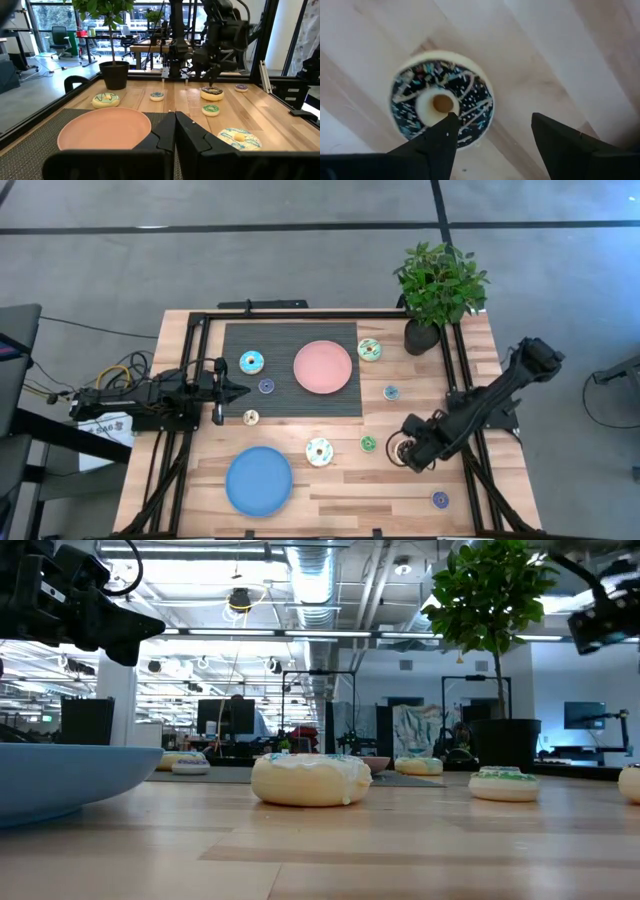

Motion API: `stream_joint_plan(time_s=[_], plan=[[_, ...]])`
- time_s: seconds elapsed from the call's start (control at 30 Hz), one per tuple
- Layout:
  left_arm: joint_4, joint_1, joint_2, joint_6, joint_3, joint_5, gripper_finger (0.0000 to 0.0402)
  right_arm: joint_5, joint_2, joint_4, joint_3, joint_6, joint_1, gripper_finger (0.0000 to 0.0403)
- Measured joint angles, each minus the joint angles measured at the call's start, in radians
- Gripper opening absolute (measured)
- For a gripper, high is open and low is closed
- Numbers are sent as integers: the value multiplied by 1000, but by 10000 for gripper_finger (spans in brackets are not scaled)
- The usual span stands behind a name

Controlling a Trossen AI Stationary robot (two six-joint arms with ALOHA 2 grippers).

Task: Pick & Place donuts
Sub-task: Put the large black donut on the pink plate

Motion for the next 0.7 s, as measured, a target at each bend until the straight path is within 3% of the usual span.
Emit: stream_joint_plan(time_s=[0.27, 0.7], plan=[[0, 0, 0, 0, 0, 0, 0, -13, 81, 45, 0, -13, 8, 240], [0, 0, 0, 0, 0, 0, 0, -26, 75, 133, -64, -73, -56, 240]])
